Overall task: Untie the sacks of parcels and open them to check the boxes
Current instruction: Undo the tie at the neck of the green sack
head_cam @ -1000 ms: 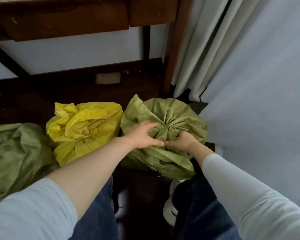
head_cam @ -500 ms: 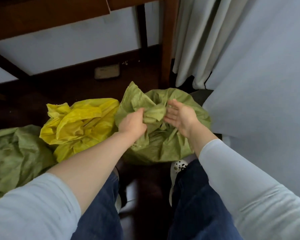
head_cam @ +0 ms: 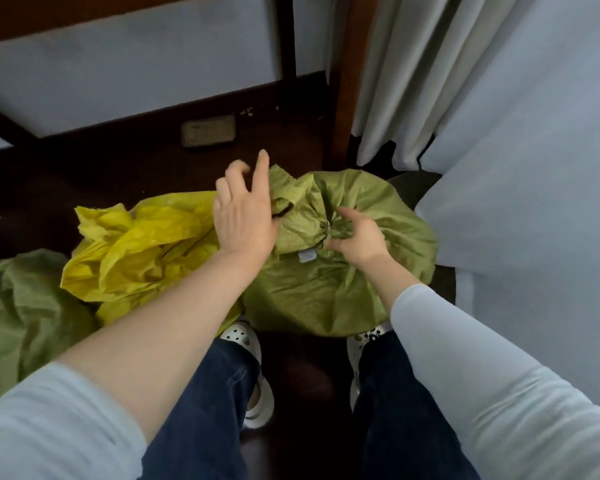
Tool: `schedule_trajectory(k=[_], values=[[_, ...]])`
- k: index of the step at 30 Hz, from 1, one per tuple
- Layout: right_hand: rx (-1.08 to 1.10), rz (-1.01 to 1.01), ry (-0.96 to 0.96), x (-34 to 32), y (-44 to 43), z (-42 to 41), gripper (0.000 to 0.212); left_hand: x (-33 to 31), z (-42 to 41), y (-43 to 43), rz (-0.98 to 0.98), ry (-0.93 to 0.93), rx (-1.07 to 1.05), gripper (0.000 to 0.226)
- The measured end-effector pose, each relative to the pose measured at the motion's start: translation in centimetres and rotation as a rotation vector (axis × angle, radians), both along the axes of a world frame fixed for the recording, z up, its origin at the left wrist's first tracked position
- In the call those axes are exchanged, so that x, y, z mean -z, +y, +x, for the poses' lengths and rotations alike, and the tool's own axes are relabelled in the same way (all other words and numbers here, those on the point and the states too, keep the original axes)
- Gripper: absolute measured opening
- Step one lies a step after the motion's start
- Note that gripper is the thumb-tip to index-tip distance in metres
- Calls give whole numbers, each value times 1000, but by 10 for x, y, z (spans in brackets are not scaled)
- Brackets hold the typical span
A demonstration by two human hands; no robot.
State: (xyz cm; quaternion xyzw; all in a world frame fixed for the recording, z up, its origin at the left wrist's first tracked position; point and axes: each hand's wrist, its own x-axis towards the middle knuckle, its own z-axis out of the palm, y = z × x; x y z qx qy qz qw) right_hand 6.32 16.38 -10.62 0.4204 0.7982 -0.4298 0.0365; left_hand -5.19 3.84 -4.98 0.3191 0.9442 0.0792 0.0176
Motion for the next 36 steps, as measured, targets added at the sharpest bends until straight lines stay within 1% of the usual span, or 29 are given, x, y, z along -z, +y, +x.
schedule_trajectory(k=[2, 3, 5, 7, 8, 9, 10, 11, 12, 13, 14, 16, 17, 18, 21, 23, 25, 26, 27, 29, 30, 31, 32, 33, 34, 36], values=[[-44, 61, -51, 3, 2, -3, 71, 4, -1, 5, 15, -14, 36, 97], [-81, 114, -90, 3, 3, -4, 69, 5, 0, 9, 23, -55, 22, 97], [-158, 216, -175, 5, 5, -5, 66, 7, 4, 15, 59, -143, -25, 88], [-222, 278, -244, 10, 9, -6, 58, 12, 8, 20, 142, -225, -46, 73], [-237, 292, -248, 11, 11, -6, 51, 14, 10, 21, 200, -273, -35, 68], [-232, 291, -230, 11, 14, -6, 44, 16, 11, 22, 252, -332, -10, 69], [-216, 267, -198, 10, 17, -6, 38, 19, 12, 22, 275, -377, 39, 75], [-192, 218, -165, 7, 20, -8, 34, 22, 14, 23, 246, -369, 123, 84], [-154, 158, -139, 5, 22, -10, 31, 25, 15, 23, 165, -291, 229, 93], [-100, 89, -110, 4, 25, -12, 27, 28, 17, 24, 58, -172, 329, 100], [-12, 1, -58, 2, 29, -13, 21, 31, 17, 24, -40, -70, 399, 105], [227, -233, 95, -2, 35, -13, 11, 38, 16, 24, -159, 38, 444, 109], [324, -359, 159, -3, 39, -12, 8, 41, 14, 25, -168, 69, 445, 109], [376, -448, 195, -4, 42, -10, 11, 44, 13, 26, -151, 89, 445, 107], [351, -578, 237, -9, 44, -6, 19, 46, 6, 37, -72, 91, 450, 88], [382, -693, 292, -14, 44, -6, 19, 45, 0, 45, -27, 34, 421, 69], [448, -856, 307, -19, 46, -5, 29, 42, -8, 51, -28, -37, 397, 53], [436, -871, 294, -21, 47, -3, 35, 42, -12, 53, -51, -85, 385, 48], [373, -812, 262, -21, 47, -3, 46, 41, -17, 55, -77, -136, 371, 47], [190, -559, 123, -23, 39, -4, 77, 38, -23, 58, -85, -224, 370, 46], [169, -432, 87, -22, 34, -6, 82, 35, -24, 59, -56, -275, 373, 45], [201, -355, 97, -18, 32, -7, 79, 31, -26, 60, -28, -336, 363, 45], [252, -331, 132, -15, 32, -9, 70, 26, -28, 61, -5, -402, 342, 46], [300, -346, 174, -12, 33, -10, 57, 24, -31, 62, 13, -459, 321, 49], [337, -387, 215, -11, 35, -11, 44, 23, -33, 63, 30, -477, 315, 52], [382, -458, 263, -9, 39, -12, 31, 25, -35, 62, 81, -449, 333, 52]])
